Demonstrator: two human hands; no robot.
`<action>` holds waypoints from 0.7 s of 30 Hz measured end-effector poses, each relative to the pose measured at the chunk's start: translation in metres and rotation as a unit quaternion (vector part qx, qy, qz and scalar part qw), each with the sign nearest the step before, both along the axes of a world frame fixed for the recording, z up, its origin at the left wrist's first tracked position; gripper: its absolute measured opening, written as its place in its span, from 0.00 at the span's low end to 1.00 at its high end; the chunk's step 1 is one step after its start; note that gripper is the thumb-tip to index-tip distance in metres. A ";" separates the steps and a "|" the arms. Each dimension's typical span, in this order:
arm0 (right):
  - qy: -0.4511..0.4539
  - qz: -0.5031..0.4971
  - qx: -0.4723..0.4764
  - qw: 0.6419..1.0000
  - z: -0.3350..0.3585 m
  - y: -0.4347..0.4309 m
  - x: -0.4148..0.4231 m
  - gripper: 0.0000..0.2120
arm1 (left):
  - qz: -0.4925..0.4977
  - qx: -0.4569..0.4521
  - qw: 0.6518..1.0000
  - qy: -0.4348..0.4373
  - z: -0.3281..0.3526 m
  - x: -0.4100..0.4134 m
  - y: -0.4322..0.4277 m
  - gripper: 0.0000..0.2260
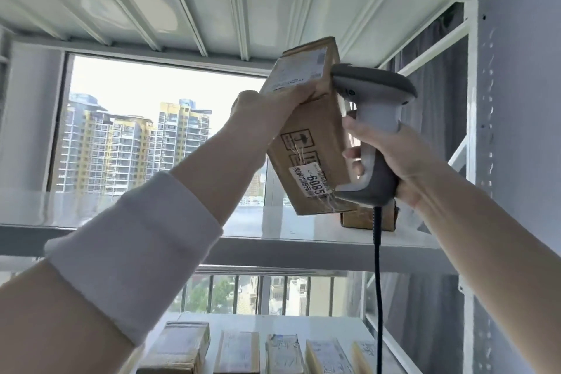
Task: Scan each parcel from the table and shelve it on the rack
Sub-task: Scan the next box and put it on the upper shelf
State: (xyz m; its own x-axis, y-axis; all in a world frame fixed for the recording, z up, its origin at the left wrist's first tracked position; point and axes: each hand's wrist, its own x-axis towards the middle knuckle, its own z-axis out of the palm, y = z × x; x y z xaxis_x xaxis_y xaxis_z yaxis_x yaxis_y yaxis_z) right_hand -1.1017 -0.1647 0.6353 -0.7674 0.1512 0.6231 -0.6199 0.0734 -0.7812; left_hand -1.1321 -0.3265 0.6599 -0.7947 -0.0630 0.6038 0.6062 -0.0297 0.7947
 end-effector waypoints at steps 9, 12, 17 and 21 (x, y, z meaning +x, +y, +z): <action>-0.086 0.015 -0.055 0.995 0.012 0.019 -0.071 0.10 | -0.072 -0.013 0.995 0.064 -0.016 -0.074 -0.002 0.15; -0.125 0.040 -0.070 0.989 0.001 0.027 -0.091 0.08 | -0.063 -0.013 0.996 0.059 -0.027 -0.094 0.004 0.18; -0.186 0.070 -0.107 0.974 -0.019 0.039 -0.118 0.09 | -0.041 -0.041 0.997 0.047 -0.041 -0.118 0.019 0.19; -0.227 0.081 -0.138 0.961 -0.030 0.048 -0.135 0.11 | -0.026 -0.064 0.997 0.032 -0.045 -0.133 0.032 0.20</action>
State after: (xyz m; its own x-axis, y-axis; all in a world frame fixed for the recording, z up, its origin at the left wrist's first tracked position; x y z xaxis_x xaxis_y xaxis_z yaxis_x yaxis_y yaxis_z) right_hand -1.2371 -0.1164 0.6051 -0.9778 0.1190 0.1722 -0.1968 -0.2433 -0.9498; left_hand -1.2656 -0.2946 0.6146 -0.7544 0.0590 0.6537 0.6561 0.0366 0.7538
